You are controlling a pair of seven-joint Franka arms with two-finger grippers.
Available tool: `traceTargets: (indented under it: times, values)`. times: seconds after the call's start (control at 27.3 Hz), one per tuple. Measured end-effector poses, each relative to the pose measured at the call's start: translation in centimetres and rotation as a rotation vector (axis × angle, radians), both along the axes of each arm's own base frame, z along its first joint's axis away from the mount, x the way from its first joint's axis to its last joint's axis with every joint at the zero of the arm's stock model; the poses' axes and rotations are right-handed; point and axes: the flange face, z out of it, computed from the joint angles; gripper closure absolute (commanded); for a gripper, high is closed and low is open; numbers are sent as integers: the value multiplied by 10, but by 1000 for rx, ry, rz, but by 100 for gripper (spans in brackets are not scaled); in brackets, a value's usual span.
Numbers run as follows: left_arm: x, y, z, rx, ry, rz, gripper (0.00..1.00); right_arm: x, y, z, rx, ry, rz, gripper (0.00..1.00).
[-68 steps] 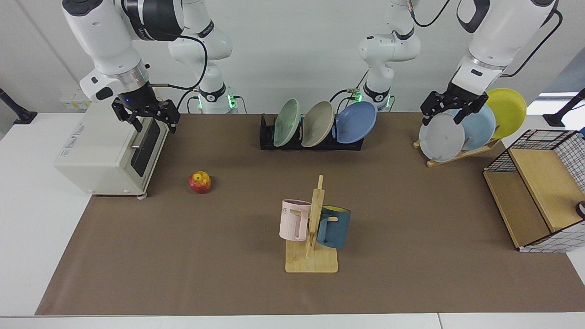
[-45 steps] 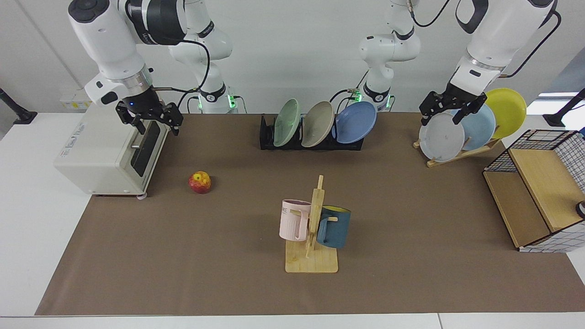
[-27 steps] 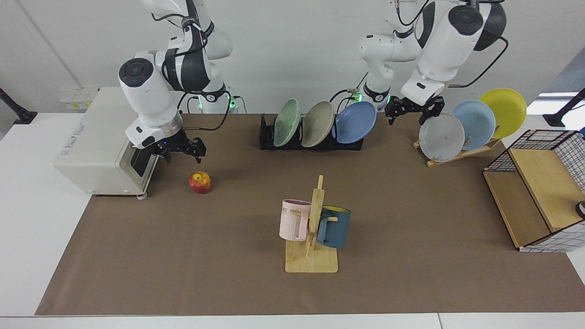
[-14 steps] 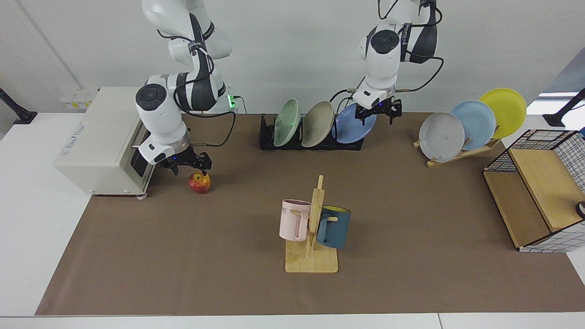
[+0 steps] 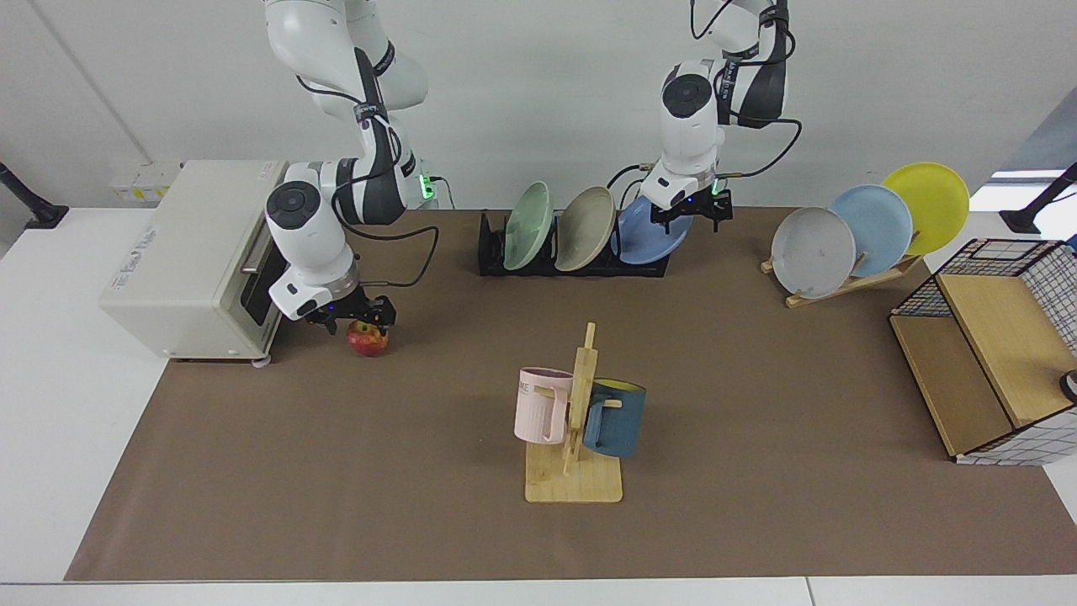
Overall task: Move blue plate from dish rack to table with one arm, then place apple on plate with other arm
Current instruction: 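Reach the left gripper down to the blue plate in the dish rack, then grasp the blue plate rim with the left gripper and lift it out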
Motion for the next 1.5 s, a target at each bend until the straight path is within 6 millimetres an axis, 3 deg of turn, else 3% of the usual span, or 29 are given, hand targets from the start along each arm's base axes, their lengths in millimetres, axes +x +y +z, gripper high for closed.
traceTargets:
  times: [0.22,0.29,0.62,0.7,0.77,0.91,1.02,1.32,1.5]
  values:
    - [0,0,0,1,0,0,92,1,11,-23,-6,10,10,0]
    - [0,0,0,1,1,-1,100,2,12,-29,-8,18,11,0]
    - [0,2,1,6,11,-47,100,1,9,-45,-14,46,7,1]
    - [0,2,3,9,8,-57,100,0,9,-48,-15,51,7,8]
    - [0,2,4,13,4,-63,100,0,9,-51,-16,57,7,24]
    - [5,0,12,49,-7,-87,100,-2,9,-58,-18,65,7,74]
    - [11,-3,27,91,-12,-104,100,-3,9,-61,-18,63,8,100]
    - [35,-9,87,149,-62,-107,100,-1,9,-59,-17,50,8,100]
    - [76,10,128,106,-119,-10,100,5,10,-53,-15,32,10,100]
